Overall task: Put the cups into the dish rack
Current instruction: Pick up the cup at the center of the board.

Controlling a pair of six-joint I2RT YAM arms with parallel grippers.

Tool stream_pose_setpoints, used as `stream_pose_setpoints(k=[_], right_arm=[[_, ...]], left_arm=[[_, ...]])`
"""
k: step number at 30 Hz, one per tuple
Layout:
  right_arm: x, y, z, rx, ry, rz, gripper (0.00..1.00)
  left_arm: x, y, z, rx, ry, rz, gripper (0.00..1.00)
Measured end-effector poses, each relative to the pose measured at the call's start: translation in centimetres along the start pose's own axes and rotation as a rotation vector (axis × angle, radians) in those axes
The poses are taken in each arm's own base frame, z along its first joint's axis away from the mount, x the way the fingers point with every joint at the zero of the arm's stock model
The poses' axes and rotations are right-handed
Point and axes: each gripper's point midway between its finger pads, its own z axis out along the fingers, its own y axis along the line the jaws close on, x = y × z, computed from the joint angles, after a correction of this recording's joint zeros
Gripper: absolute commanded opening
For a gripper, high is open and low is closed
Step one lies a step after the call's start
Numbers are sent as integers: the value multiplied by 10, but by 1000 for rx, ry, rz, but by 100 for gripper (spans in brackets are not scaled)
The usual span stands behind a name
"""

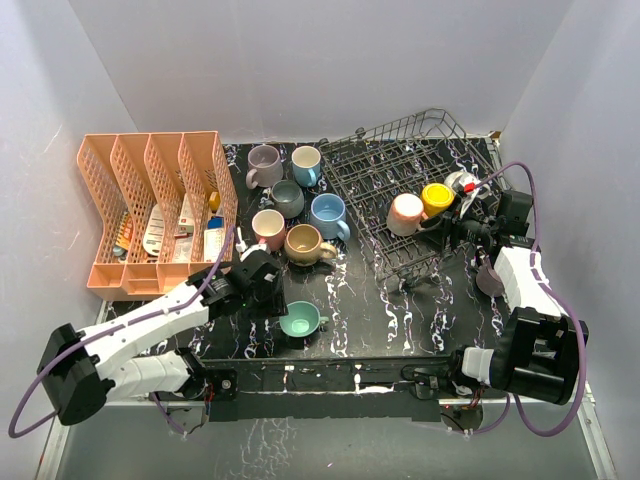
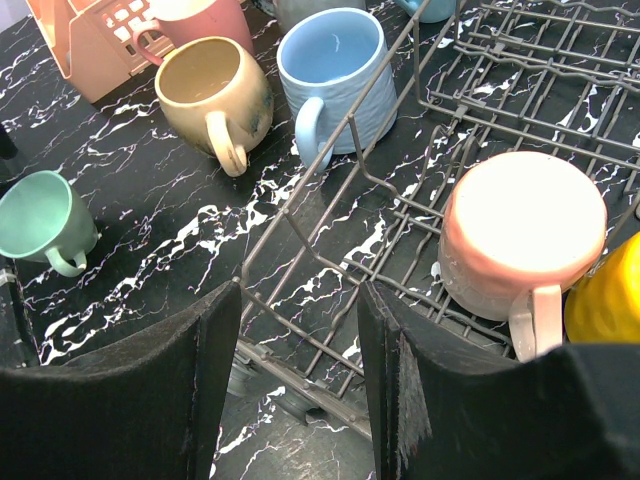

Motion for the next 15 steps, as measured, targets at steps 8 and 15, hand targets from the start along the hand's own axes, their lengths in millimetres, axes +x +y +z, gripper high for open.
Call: stream_pose_setpoints(k=[8,15], right_arm=[[0,0,0,0,0,-2,53],[0,0,0,0,0,-2,53]], left_arm=[[0,-3,22,-32,19,0,34],[8,-3,36,-11,34,6,20]])
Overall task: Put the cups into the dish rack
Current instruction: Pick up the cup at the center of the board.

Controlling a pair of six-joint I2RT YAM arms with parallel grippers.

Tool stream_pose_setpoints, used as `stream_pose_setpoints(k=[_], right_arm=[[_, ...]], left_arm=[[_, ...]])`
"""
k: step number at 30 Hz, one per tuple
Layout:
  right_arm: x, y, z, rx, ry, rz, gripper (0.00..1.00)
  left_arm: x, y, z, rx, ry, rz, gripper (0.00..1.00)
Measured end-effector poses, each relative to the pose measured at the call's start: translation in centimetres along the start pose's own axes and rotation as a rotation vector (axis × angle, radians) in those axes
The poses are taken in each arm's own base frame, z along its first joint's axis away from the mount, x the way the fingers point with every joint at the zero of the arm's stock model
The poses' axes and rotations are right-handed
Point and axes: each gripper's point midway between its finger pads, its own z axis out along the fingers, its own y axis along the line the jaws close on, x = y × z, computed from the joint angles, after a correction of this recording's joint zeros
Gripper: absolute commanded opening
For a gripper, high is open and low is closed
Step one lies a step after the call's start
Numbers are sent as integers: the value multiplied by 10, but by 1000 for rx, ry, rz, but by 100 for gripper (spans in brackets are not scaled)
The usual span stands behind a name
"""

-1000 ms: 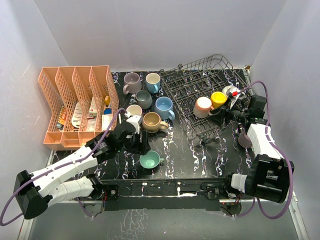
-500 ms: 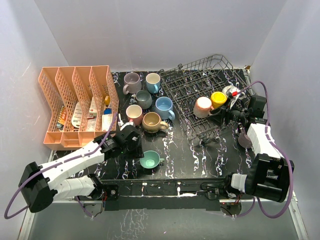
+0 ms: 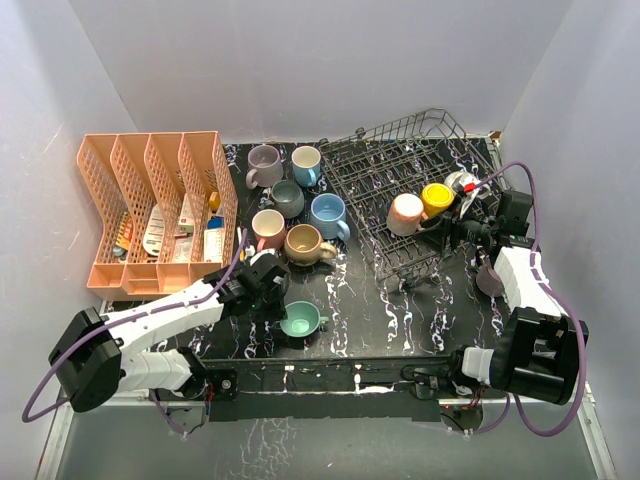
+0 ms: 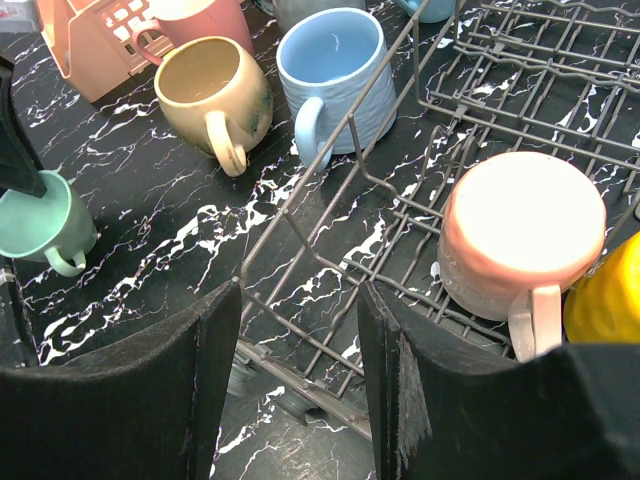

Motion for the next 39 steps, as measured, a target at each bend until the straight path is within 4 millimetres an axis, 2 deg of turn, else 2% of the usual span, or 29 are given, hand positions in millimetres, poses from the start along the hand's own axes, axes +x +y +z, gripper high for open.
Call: stream_pose_setpoints(k=[4,8,17,24,29,32,36,39], right_arm=[[0,0,0,0,0,0,53],[0,0,0,0,0,0,53],[0,0,0,0,0,0,53],[0,3,0,-14,-3,3,52],[2,17,-2,-70,13,36,52],[-12,26,-6,-113,23,23,52],[-45,39,-15,-160,27,-30,52],[-55,55,-20,-187,31,-22,53]], left_arm=[[7,3,6,8,16,13,15],[9,1,11,34,18,45,1],[1,-6,14,104,-31,169,0],[-32,-34,-17,267,-221,313,0],[-59,-68,-40,416,-389,429,0],[-71,-88,-50,502,-482,502,0],[-87,-110,-67,597,-624,616,0],[-100,-126,-85,647,-753,704,0]])
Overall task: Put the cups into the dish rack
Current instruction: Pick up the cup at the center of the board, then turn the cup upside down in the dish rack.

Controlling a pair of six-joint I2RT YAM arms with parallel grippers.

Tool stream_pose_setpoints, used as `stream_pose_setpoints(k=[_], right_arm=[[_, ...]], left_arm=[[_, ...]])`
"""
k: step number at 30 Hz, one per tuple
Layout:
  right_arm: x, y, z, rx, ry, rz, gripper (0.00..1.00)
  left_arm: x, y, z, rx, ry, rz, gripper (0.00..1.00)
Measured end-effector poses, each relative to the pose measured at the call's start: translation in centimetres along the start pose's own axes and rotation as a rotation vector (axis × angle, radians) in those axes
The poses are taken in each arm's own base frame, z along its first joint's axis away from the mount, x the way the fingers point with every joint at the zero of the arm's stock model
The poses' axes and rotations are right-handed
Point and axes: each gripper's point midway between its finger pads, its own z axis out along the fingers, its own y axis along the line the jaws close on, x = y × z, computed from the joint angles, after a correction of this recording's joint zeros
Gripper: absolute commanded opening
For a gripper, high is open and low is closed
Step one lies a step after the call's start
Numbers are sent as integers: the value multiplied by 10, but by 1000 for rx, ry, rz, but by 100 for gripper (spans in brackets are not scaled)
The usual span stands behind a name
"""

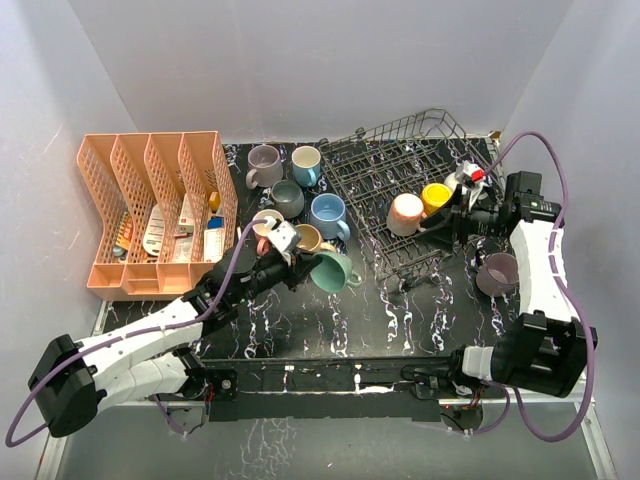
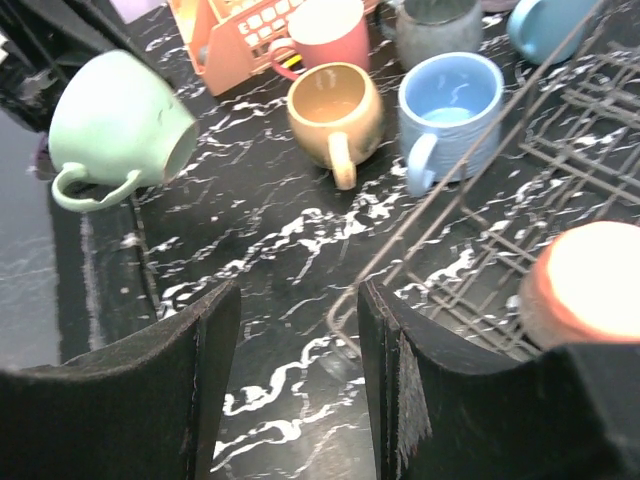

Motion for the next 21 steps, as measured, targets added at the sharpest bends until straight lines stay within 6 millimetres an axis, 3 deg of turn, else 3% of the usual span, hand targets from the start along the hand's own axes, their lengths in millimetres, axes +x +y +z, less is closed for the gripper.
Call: stream_pose_setpoints(k=[5,10,16,21], right_arm=[[1,37,13,-88,35,63,54],[-9,84,34,-235,56,111,66],[-27,113,44,-328,50,187,77],[-39,131,45,-368,28,246,77]], left_arm=[[-42,-4,5,39,-178,159,0],[-78,-6,8,44,-334,323,0],[-97,-8,11,41,-421,519,0],[-109,-13,14,60,-457,615,0]])
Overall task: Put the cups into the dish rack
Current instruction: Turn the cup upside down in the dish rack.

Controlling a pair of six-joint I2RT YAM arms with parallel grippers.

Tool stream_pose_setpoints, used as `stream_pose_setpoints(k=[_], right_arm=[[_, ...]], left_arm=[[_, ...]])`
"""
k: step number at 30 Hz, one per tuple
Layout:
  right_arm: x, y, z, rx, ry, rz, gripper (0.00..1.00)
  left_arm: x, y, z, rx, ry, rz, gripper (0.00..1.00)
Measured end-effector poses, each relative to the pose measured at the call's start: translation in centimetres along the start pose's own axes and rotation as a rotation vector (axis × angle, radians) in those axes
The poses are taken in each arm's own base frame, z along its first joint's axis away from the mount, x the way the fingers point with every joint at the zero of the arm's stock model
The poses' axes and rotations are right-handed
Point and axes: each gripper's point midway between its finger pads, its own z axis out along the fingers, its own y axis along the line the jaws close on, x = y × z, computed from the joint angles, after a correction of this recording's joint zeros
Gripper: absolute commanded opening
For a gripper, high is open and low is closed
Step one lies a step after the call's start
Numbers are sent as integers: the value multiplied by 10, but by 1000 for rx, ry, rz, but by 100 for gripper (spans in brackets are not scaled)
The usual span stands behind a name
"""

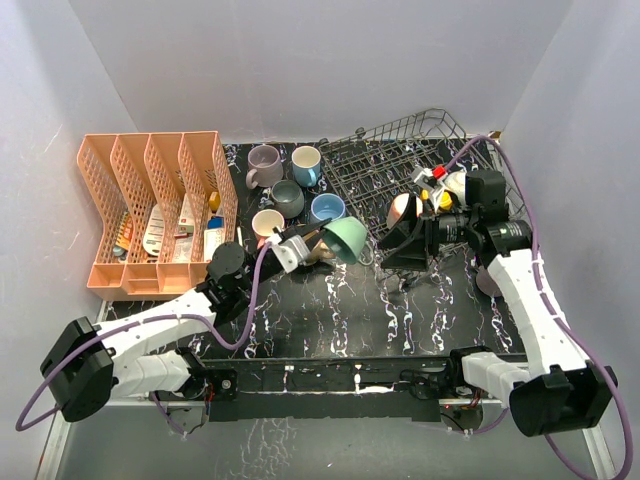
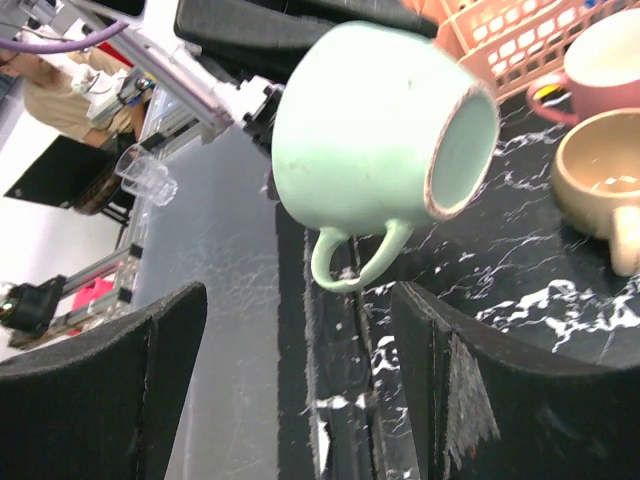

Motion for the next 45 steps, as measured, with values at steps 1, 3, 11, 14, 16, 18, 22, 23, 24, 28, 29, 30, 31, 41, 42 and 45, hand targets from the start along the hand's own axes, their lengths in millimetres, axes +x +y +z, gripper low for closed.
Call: stream_pose_setpoints(k=[1,3,11,14,16,18,22,23,24,28,29,30,31,41,42,45], right_arm=[[1,3,1,-5,-5,14,77],[2,7,3,-13,-11,52,76],[-3,17,11,-34,-18,145,75],[-3,20,15,-44,-12,162,73],[-1,20,17,-49,-9,180,70],[1,19,19,-50,-6,204,65],[6,18,21,-50,-3,252,58],[6,18,21,-52,-3,257,56],[5,19,21,-56,-2,258,54],[5,23,21,-71,2,259,49],[6,24,22,-76,3,259,49],[6,25,22,-79,5,260,49],[6,25,22,-83,6,261,49],[13,27,22,-108,16,291,39],[14,27,22,-111,17,292,36],[17,28,22,-121,22,319,21]], left_arm=[[-4,1,3,5,-14,9,0],[-12,1,8,18,-42,19,0],[-34,-6,17,85,-135,30,0],[-41,-10,22,114,-165,23,0],[-42,-12,25,129,-178,17,0],[-42,-15,27,141,-186,10,0],[-42,-18,28,159,-196,4,0],[-44,-18,29,160,-201,6,0],[-45,-17,29,160,-206,8,0],[-50,-15,31,160,-222,15,0],[-52,-15,31,161,-225,17,0],[-52,-15,31,162,-227,18,0],[-53,-15,32,165,-230,19,0],[-53,-18,36,189,-234,27,0],[-52,-18,37,191,-232,29,0],[-52,-18,39,197,-233,44,0]])
